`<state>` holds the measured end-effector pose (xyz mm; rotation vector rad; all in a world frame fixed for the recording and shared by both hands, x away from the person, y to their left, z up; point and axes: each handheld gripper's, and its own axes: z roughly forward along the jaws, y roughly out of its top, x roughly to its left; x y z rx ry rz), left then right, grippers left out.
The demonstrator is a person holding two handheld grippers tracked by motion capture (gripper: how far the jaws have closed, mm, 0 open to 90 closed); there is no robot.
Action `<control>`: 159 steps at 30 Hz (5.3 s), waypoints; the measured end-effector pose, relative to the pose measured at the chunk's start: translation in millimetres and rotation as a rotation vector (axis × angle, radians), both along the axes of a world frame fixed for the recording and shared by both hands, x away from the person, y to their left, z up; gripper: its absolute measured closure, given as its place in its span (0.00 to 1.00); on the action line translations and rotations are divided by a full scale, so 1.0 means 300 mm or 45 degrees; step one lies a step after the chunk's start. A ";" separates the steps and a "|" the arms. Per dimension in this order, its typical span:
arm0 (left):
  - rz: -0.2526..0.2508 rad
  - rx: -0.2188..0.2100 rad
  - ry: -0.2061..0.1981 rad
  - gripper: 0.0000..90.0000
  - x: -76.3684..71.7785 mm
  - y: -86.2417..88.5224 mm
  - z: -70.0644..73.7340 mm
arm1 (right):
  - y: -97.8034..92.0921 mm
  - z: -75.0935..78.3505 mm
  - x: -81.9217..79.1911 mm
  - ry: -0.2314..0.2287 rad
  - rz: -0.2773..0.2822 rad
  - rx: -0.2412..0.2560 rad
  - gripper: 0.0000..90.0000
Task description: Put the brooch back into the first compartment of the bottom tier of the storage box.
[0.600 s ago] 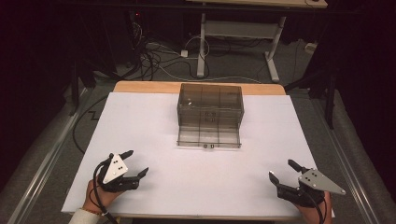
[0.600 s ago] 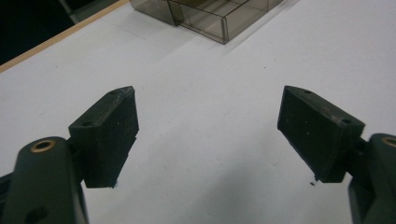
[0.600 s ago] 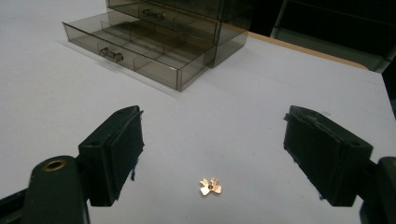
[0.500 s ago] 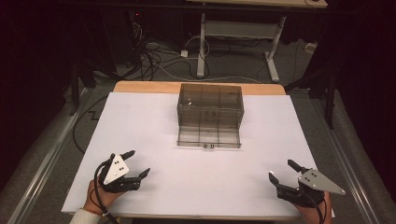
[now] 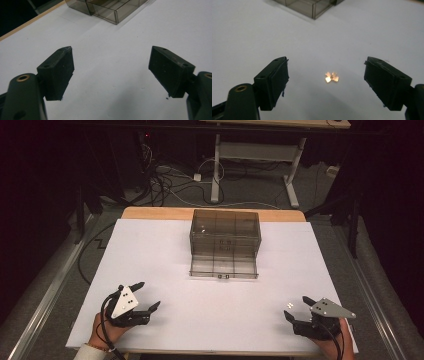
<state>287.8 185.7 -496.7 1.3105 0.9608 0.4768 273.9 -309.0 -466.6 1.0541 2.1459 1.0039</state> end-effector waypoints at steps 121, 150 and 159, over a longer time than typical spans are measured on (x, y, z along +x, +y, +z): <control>-0.059 0.234 0.027 0.22 0.002 0.010 -0.028 | 0.168 0.132 0.215 -0.144 0.136 -0.003 0.85; -0.061 0.235 0.029 0.22 0.000 0.014 -0.027 | 0.357 0.158 0.337 -0.164 0.235 -0.004 0.85; -0.056 0.229 0.026 0.22 0.001 0.018 -0.026 | 0.422 0.156 0.365 -0.154 0.279 -0.004 0.85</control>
